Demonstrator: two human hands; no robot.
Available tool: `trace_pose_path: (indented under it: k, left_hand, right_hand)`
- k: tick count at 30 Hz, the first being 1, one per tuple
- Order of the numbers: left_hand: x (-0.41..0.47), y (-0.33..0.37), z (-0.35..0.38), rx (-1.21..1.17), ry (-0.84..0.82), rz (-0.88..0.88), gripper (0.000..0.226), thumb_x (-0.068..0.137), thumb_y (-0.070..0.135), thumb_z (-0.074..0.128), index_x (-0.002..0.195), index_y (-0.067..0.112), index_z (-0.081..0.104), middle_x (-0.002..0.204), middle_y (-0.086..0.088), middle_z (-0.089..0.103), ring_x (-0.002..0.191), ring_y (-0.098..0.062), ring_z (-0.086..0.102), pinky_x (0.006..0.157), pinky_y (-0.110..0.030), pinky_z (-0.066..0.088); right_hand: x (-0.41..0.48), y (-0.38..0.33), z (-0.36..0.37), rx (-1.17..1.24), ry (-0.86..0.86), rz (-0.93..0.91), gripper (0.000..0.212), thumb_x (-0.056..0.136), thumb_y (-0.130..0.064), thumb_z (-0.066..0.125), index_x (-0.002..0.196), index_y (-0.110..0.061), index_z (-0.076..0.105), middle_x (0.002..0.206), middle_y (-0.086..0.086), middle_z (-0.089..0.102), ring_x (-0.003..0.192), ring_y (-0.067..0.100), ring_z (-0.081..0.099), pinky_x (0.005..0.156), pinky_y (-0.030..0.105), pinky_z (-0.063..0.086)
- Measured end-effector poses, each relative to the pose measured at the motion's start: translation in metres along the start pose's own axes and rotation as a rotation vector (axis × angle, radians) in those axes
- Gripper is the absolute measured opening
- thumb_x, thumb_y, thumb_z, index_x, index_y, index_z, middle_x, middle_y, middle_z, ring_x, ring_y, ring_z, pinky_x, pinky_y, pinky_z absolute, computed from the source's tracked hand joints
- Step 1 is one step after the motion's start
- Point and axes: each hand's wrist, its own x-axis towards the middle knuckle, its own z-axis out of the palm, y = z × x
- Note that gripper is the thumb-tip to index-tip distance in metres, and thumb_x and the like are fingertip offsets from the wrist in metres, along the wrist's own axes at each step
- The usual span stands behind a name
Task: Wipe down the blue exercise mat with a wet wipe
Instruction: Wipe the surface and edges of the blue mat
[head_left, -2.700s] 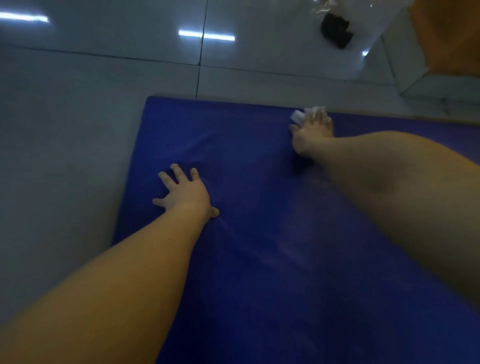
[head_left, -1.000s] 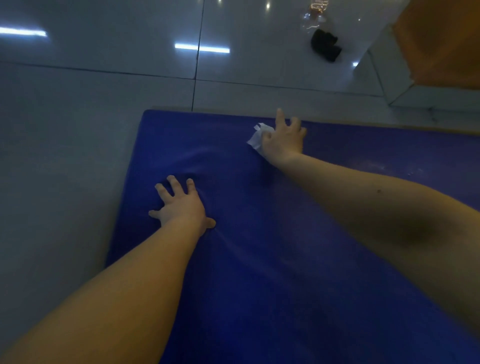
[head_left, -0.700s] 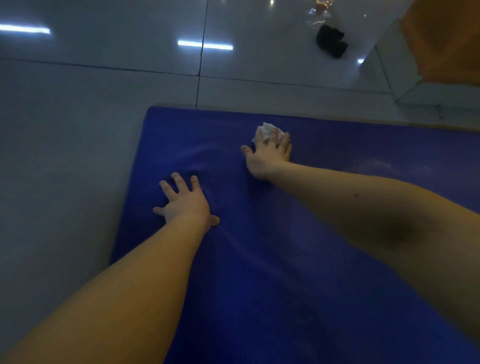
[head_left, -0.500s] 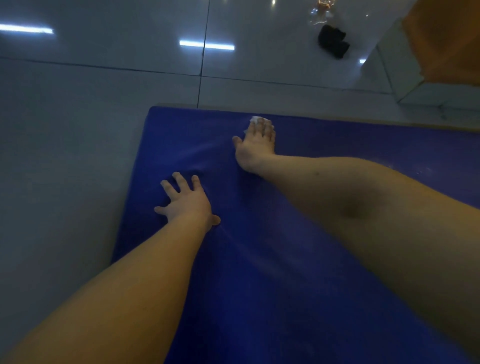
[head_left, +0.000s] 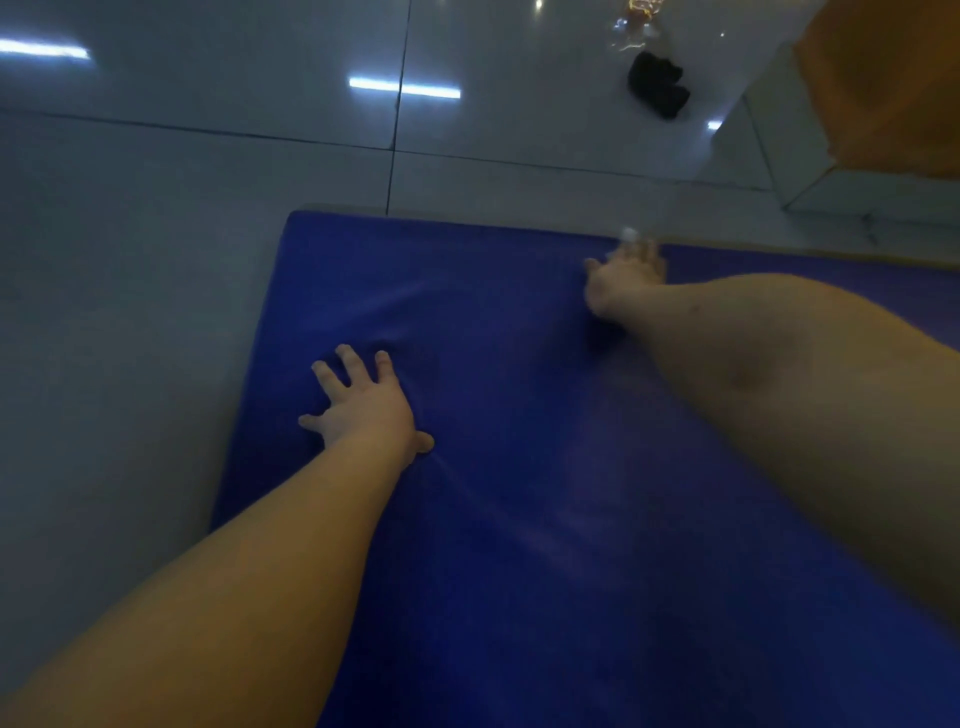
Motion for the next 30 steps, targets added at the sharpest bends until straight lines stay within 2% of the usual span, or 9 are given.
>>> trace_pose_path:
  k: [2,5,11,14,20,23,26,28,30]
  left_hand:
    - [0.001,0.001,0.000,-0.003,0.004,0.000,0.131,0.073,0.061,0.080,0.158,0.029,-0.014,0.162,-0.010,-0.029,0.150,-0.043,-0.018,0.111,-0.069,0.029]
    - [0.001,0.001,-0.001,-0.010,-0.001,-0.003,0.131,0.073,0.060,0.081,0.158,0.029,-0.013,0.161,-0.010,-0.029,0.150,-0.043,-0.018,0.111,-0.070,0.029]
    - [0.001,0.000,-0.002,-0.008,-0.003,-0.008,0.130,0.073,0.060,0.080,0.158,0.030,-0.013,0.162,-0.009,-0.028,0.150,-0.042,-0.018,0.111,-0.069,0.029]
    - [0.000,-0.002,-0.004,0.000,0.001,-0.006,0.130,0.073,0.062,0.080,0.158,0.030,-0.013,0.162,-0.009,-0.027,0.150,-0.041,-0.017,0.111,-0.068,0.030]
    - [-0.001,-0.005,-0.005,0.012,0.009,0.011,0.130,0.073,0.065,0.077,0.158,0.031,-0.014,0.163,-0.008,-0.027,0.150,-0.041,-0.016,0.111,-0.067,0.031]
    - [-0.002,-0.005,-0.004,0.011,0.018,0.011,0.130,0.072,0.065,0.078,0.158,0.031,-0.014,0.163,-0.008,-0.027,0.150,-0.041,-0.016,0.111,-0.067,0.031]
    - [-0.001,-0.005,-0.004,0.001,0.016,0.006,0.130,0.073,0.064,0.078,0.158,0.031,-0.013,0.163,-0.008,-0.027,0.150,-0.041,-0.017,0.111,-0.068,0.030]
    - [0.000,-0.005,-0.005,0.001,0.010,0.005,0.130,0.073,0.063,0.079,0.158,0.030,-0.014,0.162,-0.009,-0.028,0.150,-0.042,-0.017,0.112,-0.068,0.029]
    - [0.000,-0.005,-0.005,-0.006,0.002,0.003,0.130,0.074,0.062,0.079,0.158,0.029,-0.014,0.162,-0.009,-0.028,0.150,-0.042,-0.018,0.112,-0.069,0.029]
  right_hand:
    - [-0.001,0.011,-0.003,0.048,-0.018,0.065,0.076,0.107,-0.050,0.021,0.159,-0.004,-0.009,0.168,0.011,-0.013,0.155,0.029,-0.012,0.126,0.044,-0.005]
    - [-0.021,-0.025,0.006,0.083,0.046,-0.013,0.075,0.107,-0.047,0.022,0.158,0.001,-0.004,0.168,0.016,-0.008,0.155,0.031,-0.009,0.126,0.042,-0.006]
    - [-0.087,-0.137,0.050,-0.020,-0.028,-0.537,0.074,0.107,-0.048,0.020,0.159,-0.001,-0.003,0.168,0.014,-0.009,0.155,0.028,-0.012,0.126,0.044,-0.003]
    - [-0.100,-0.136,0.052,-0.053,-0.056,-0.644,0.073,0.107,-0.050,0.020,0.160,-0.007,-0.008,0.168,0.007,-0.016,0.154,0.023,-0.018,0.126,0.042,-0.006]
    - [-0.065,-0.060,0.033,-0.040,0.025,-0.411,0.072,0.107,-0.048,0.023,0.161,-0.015,-0.010,0.169,0.002,-0.015,0.155,0.021,-0.015,0.126,0.041,-0.006]
    - [-0.050,-0.019,0.025,-0.023,0.064,-0.128,0.072,0.107,-0.048,0.021,0.160,-0.010,-0.009,0.169,0.006,-0.014,0.155,0.024,-0.014,0.126,0.042,-0.005]
    - [-0.053,-0.021,0.018,0.005,0.037,0.142,0.074,0.108,-0.049,0.016,0.159,-0.002,-0.008,0.168,0.010,-0.014,0.155,0.028,-0.013,0.126,0.045,-0.004]
    - [-0.067,-0.051,0.021,-0.012,0.042,0.112,0.074,0.108,-0.047,0.014,0.158,0.004,-0.004,0.168,0.017,-0.009,0.155,0.033,-0.009,0.125,0.047,-0.004]
    - [-0.093,-0.094,0.033,-0.041,0.108,-0.107,0.073,0.108,-0.045,0.013,0.156,0.009,0.002,0.166,0.025,-0.001,0.154,0.039,-0.001,0.125,0.050,0.001]
